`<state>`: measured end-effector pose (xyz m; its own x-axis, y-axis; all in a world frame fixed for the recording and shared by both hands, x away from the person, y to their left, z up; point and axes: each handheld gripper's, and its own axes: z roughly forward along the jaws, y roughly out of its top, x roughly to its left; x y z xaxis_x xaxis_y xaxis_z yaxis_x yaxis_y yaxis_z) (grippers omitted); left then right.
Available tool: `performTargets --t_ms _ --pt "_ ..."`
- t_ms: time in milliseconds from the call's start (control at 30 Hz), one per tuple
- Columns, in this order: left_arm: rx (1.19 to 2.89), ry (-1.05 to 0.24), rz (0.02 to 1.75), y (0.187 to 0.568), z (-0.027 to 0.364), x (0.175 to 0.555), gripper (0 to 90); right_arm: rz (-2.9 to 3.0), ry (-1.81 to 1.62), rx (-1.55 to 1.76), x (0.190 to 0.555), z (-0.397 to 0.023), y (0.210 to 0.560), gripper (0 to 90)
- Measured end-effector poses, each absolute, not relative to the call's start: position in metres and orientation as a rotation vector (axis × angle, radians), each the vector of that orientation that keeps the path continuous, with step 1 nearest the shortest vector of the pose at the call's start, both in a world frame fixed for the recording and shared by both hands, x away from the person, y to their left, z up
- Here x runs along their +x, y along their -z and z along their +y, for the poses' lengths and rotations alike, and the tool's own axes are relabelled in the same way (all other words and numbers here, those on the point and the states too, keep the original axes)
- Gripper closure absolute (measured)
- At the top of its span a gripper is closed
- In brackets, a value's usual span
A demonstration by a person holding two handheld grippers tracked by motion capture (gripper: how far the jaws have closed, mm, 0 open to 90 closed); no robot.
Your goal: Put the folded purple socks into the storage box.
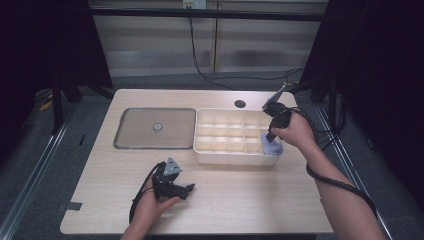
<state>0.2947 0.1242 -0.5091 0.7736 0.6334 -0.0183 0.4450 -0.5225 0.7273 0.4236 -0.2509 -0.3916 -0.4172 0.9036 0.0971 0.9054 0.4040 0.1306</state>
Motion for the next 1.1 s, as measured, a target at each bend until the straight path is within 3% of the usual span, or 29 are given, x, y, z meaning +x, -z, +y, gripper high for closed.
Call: performTargets --t_ms 1100 --pt "2.205 -0.317 0.802 0.509 0.124 0.295 14.4 -2.616 0.186 -1.652 0.417 -0.251 0.412 90.0"
